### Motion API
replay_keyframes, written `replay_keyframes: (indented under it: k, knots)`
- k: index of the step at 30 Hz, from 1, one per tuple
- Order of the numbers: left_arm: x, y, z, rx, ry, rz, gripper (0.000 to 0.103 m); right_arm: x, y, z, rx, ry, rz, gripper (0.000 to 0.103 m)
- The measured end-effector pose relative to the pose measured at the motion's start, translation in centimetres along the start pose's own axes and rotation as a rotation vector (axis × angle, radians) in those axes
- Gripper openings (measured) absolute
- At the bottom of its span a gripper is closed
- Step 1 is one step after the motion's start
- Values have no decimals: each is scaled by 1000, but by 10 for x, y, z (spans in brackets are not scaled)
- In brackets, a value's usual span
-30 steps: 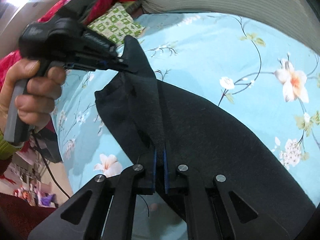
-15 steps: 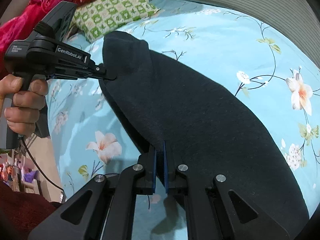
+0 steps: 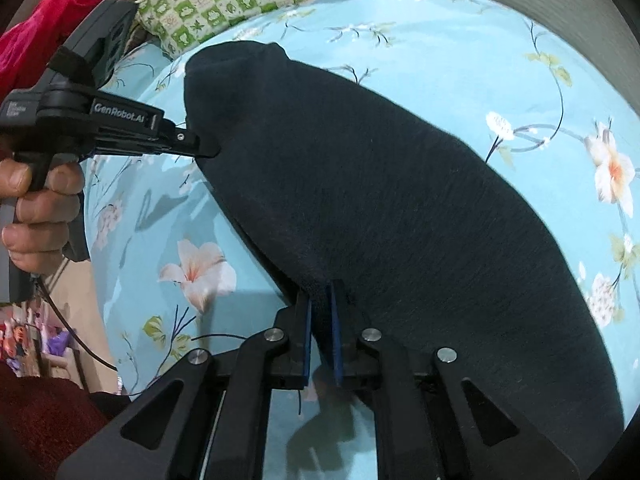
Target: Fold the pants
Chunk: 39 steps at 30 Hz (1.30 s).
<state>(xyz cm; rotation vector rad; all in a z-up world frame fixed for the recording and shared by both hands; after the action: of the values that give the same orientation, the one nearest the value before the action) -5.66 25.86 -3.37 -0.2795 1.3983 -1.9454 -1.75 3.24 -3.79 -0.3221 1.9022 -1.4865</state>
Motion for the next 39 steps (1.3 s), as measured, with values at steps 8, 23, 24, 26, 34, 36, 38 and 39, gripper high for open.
replay_keyframes:
  k: [8, 23, 24, 26, 34, 36, 38, 39]
  knots:
    - [1, -14, -5, 6, 11, -19, 10, 1, -1, 1, -53, 65, -21, 44]
    - [-26, -30, -37, -1, -184, -34, 67, -40, -36, 38, -63, 217, 114, 44]
    - [-29, -28, -38, -13, -196, -42, 67, -44, -37, 46, -61, 243, 124, 44]
    - [-34, -26, -42, -40, -220, -47, 67, -51, -39, 64, -56, 297, 146, 44]
    - [-48, -13, -56, -67, -256, -50, 67, -80, -13, 124, -24, 427, 137, 44]
    - [-50, -9, -60, -70, -261, -53, 67, -85, -1, 127, -20, 417, 104, 44]
    - [-50, -4, -64, -72, -261, -60, 67, -89, 13, 126, -28, 395, 65, 44]
    - [-50, -1, -65, -71, -259, -62, 66, -89, 19, 123, -33, 381, 43, 44]
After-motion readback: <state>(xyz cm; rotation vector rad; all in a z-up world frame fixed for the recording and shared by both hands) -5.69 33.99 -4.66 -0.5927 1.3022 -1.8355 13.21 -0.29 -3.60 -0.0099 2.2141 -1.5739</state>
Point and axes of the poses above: each gripper's, at about its wrist camera, not at the fingertips, and y roughly the way its jaws point, z to its right, x to its underside, the point moved 1 cm from there along y, roughly the way its jaws point, and after that the axes turned 1 degree about z, right-handed, at the moved point
